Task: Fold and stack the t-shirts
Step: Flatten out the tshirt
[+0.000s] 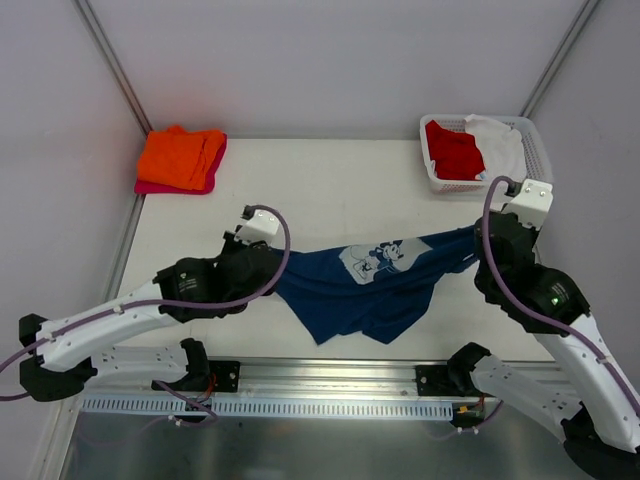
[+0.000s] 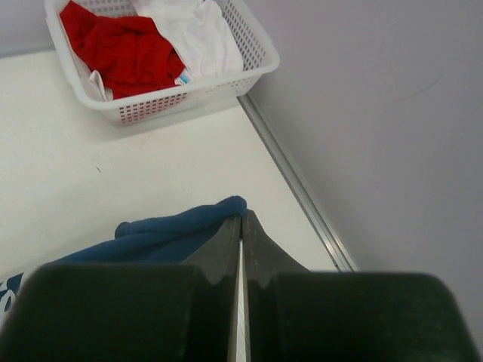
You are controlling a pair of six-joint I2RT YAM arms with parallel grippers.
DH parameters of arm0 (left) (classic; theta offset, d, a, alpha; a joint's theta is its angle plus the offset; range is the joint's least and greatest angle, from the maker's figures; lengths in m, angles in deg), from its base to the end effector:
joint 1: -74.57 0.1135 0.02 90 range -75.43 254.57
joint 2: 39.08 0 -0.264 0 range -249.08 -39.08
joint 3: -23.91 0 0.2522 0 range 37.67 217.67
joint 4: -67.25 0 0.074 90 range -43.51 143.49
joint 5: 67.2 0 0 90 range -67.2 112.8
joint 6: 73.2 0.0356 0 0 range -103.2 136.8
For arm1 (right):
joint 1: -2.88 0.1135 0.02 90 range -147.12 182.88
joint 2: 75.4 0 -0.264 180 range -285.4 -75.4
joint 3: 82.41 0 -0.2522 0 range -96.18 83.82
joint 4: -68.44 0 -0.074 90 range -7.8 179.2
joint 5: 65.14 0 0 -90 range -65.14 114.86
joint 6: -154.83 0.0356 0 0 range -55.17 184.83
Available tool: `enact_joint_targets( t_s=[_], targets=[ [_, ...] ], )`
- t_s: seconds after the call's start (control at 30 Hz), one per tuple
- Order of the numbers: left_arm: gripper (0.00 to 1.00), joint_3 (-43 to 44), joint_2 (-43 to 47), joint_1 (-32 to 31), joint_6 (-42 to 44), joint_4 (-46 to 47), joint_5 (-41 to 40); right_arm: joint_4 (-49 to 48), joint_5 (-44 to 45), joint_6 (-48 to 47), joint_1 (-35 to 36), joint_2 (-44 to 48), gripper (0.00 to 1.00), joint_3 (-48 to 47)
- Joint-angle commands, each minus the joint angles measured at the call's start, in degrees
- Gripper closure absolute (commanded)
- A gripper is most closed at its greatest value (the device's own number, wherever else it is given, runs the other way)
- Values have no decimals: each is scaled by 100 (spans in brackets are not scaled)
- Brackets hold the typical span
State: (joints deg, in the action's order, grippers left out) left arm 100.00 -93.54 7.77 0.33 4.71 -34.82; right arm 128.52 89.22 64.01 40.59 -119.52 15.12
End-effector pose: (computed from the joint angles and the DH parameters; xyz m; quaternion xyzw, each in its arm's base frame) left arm 0.0951 -0.1456 0.3603 0.1577 0.8065 0.0858 0.5633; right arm 0.1077 0.0427 0.4207 0.0510 0.7599 -0.2679 0.5900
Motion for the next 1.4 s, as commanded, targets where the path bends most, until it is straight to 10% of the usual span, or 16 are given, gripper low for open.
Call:
enact_joint_targets(
  t_s=[0.0,0.23,0.27,0.3,0.6,1.07,1.37],
  targets=[
    [100,210,-738,71,-515,114,278,-413,244,213,8,-26,100,208],
    [91,806,-3094,554,-910,210,164,-783,297,293,8,-465,100,744],
    [31,947,-3724,650,-780,306,521,-809,305,293,-1,-597,100,771],
    [2,1253,-4026,756,-614,385,777,-827,349,293,-1,-650,100,780],
    [1,2653,-3855,-86,-171,307,1679,-967,419,135,-45,-783,100,999],
    [1,414,-3755,-1361,-2343,-572,2897,-950,349,12,-142,-546,100,1184],
    [1,657,-4344,-1949,-2730,-563,2959,-625,332,64,-142,-422,99,1114]
  ],
)
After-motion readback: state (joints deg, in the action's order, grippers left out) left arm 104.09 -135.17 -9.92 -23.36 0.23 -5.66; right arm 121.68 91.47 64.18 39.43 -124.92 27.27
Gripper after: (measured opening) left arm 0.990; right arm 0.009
